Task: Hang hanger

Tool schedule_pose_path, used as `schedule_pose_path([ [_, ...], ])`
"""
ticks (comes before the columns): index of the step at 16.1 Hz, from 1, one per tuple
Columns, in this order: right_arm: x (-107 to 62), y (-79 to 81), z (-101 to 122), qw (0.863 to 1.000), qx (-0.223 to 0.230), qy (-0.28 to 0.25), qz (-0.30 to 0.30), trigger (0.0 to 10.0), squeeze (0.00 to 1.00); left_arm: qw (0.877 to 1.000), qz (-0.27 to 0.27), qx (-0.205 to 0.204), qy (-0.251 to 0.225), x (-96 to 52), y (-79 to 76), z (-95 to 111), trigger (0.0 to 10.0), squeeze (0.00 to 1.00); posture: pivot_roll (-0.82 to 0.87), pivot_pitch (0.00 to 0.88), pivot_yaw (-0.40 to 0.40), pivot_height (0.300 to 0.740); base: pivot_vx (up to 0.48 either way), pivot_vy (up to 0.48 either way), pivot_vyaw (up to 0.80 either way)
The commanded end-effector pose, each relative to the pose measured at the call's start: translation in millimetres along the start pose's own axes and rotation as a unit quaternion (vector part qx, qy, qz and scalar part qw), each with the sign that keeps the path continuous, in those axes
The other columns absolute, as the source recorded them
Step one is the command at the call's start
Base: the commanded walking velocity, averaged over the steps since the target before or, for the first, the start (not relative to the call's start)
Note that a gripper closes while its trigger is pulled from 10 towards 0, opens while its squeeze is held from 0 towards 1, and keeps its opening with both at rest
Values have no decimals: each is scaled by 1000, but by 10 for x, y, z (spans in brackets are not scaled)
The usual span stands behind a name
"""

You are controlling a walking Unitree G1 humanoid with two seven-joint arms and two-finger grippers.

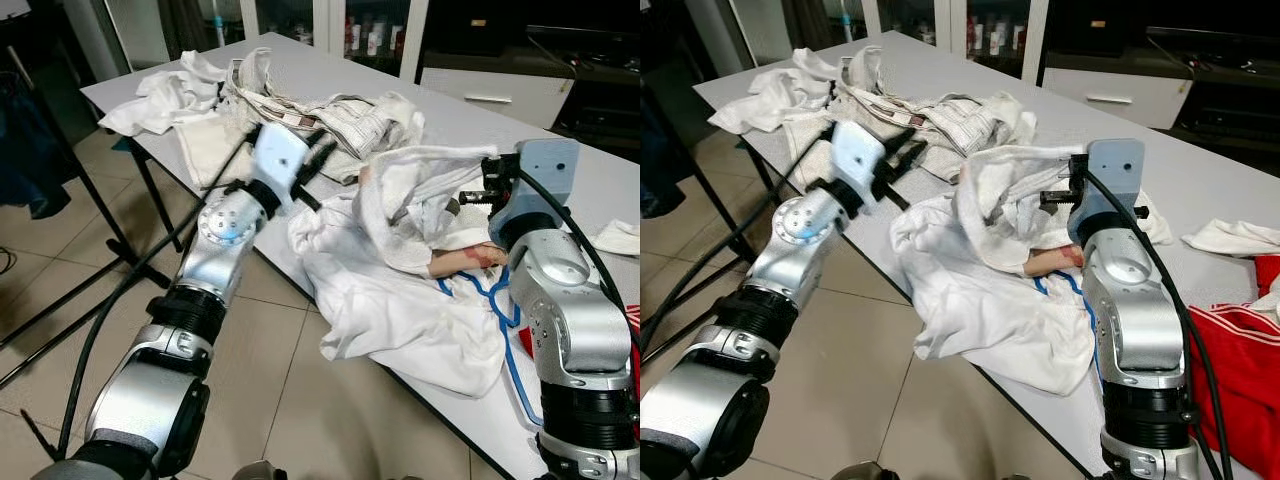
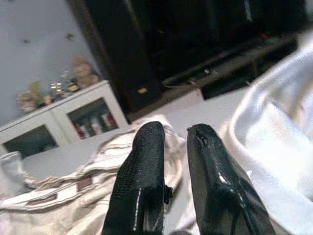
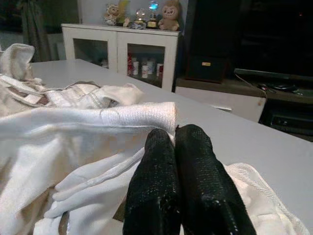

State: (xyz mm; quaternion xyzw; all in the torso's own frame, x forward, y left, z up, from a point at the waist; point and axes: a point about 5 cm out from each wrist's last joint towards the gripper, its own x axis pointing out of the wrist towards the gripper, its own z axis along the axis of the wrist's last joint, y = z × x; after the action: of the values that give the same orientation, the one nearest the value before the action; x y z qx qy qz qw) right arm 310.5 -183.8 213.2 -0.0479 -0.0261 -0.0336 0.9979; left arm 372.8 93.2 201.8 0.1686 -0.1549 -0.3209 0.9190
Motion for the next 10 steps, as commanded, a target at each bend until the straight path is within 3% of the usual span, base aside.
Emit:
schedule_pose_path([
  [1, 23, -66, 102, 1000, 3, -22, -21, 0, 0, 1000, -11, 15, 7, -12, 9, -14, 10000, 0, -41, 0, 62, 723, 0, 0, 0],
  [3, 59, -68, 179, 999, -5, -35, -21, 0, 0, 1000, -8, 14, 8, -31, -5, -37, 10000, 0, -33, 0, 57, 723, 0, 0, 0],
  [7, 161, -253, 494, 994, -20, -91, -62, 0, 0, 1000, -24, 2, 5, -48, -149, -81, 10000, 0, -32, 0, 51, 723, 0, 0, 0],
  [10, 206, -259, 576, 993, -27, -101, -61, 0, 0, 999, -32, -2, -1, -18, -227, -70, 10000, 0, -31, 0, 47, 723, 0, 0, 0],
])
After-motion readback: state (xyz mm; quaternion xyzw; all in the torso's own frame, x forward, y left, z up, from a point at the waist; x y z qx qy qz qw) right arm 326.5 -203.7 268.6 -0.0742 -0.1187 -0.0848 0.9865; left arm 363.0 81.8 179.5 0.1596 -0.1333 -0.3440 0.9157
